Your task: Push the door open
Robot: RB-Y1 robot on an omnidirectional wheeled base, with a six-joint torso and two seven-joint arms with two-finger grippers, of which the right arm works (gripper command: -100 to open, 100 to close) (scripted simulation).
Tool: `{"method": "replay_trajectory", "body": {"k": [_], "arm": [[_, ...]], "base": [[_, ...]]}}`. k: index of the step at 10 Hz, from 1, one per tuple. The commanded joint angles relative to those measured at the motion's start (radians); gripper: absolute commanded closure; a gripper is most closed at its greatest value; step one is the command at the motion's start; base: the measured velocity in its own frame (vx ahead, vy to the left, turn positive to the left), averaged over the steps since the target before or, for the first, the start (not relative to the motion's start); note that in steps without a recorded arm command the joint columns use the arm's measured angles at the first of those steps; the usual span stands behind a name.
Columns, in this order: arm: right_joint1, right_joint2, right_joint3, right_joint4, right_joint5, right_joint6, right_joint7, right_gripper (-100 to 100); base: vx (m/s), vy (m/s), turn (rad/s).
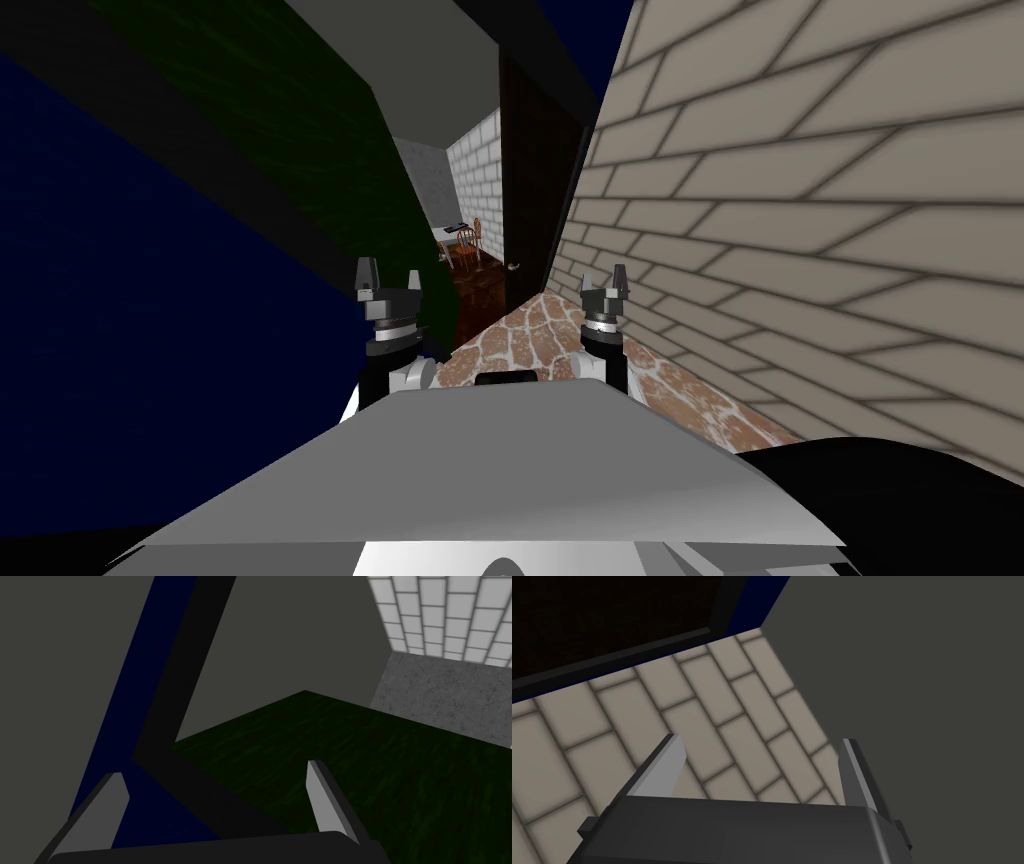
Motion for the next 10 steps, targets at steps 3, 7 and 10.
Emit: {"method": "replay_trajectory", "body": {"k": [3, 7, 10], "arm": [[-0.029, -0.020, 0.013, 0.081, 0.001, -0.013, 0.007, -100], [-0.058, -0.034, 0.026, 0.159, 0.002, -0.025, 0.015, -100], [-0.084, -0.046, 0.038, 0.233, 0.002, -0.037, 0.021, -100]], "base": [[0.131, -0.012, 0.062], [0.099, -0.072, 0.049], [0.085, -0.043, 0.058]]}}
